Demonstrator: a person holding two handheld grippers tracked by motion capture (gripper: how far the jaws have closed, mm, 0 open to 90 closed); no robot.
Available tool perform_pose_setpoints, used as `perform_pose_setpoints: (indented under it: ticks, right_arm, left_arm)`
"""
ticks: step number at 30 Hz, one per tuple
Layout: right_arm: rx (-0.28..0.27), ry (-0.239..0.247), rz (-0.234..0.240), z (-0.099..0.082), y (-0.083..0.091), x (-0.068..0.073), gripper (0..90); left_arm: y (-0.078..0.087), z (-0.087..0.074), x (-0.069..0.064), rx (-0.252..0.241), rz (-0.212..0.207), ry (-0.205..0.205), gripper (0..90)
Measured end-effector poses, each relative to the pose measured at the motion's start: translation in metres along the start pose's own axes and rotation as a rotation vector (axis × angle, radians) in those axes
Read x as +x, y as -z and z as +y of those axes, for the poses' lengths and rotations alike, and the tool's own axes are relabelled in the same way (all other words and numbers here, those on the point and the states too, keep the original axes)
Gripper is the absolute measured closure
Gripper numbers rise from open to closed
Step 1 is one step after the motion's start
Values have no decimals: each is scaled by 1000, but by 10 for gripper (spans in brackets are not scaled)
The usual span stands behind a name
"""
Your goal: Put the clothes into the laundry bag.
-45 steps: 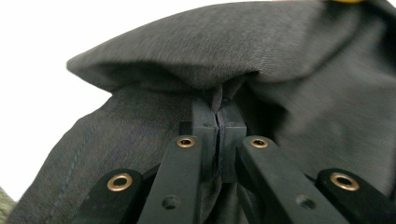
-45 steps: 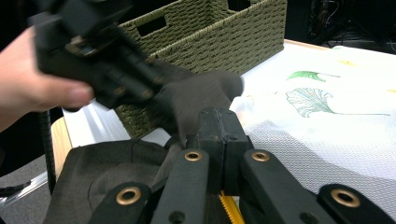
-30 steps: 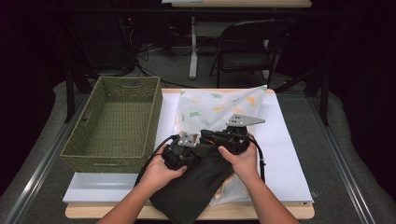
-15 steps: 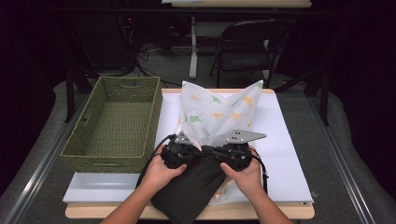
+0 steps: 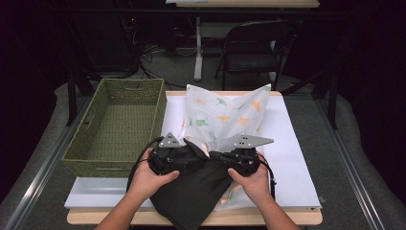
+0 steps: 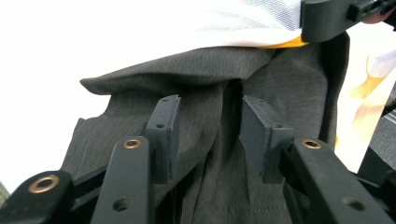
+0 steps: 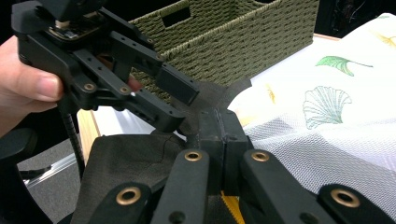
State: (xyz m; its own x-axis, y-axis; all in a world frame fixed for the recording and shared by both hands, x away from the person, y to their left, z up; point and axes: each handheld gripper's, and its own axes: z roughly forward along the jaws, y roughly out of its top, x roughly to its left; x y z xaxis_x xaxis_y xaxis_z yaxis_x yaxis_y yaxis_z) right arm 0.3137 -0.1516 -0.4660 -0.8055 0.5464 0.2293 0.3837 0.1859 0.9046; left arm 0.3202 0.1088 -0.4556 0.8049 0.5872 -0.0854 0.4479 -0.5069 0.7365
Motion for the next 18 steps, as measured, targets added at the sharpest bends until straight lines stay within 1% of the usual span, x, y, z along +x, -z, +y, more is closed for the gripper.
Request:
perform_pose_setpoints:
  ticks: [1,2,3,4,5,6,8,10,11,12,13,15,16,17,18]
  right_arm:
    - [0,1,0,0,0,0,900]
    - [0,1,0,0,0,0,900]
    - [0,2,-1,0,0,0,900]
    - [0,1,-1,0,0,0,900]
    - [0,2,-1,-1,0,-1,900]
    - [0,4,-1,-1,-1,-1,900]
    - [-1,2,0,-1,-1,-1,900]
    - [2,1,-1,-1,-1,-2,900]
    - [2,0,-2,-1,-1,-2,900]
    - [1,0,-3,-2,-1,-2,900]
    - [2,0,-3,-2,-1,-3,900]
    - [2,-1,-3,-2,-1,-3,900]
    - [2,-1,-3,-2,-1,-3,900]
    - [3,-3,-4,-2,-1,-3,900]
    - [3,-2,-4,-2,-2,-2,900]
  left_arm:
    - [0,-1,0,3,-4,-2,569]
    - [-1,-2,-1,10,-8,12,561]
    - [-3,-3,-2,17,-23,30,540]
    - [-4,-3,-2,23,-43,38,539]
    - [-6,-4,-3,33,-47,42,512]
    - [-8,-5,-4,39,-53,40,482]
    - [-11,-6,-8,47,-66,19,440]
    - [-14,-8,-13,35,-88,11,373]
    - [-15,-9,-16,35,-89,7,342]
    - [-16,-10,-19,44,-99,-4,323]
    - [-18,-11,-23,52,-106,-5,313]
    - [-22,-13,-29,71,-88,-33,312]
    - [-24,-14,-30,87,-91,-37,307]
    - [-27,-16,-30,90,-99,-32,306]
    - [-30,-18,-30,91,-98,-21,306]
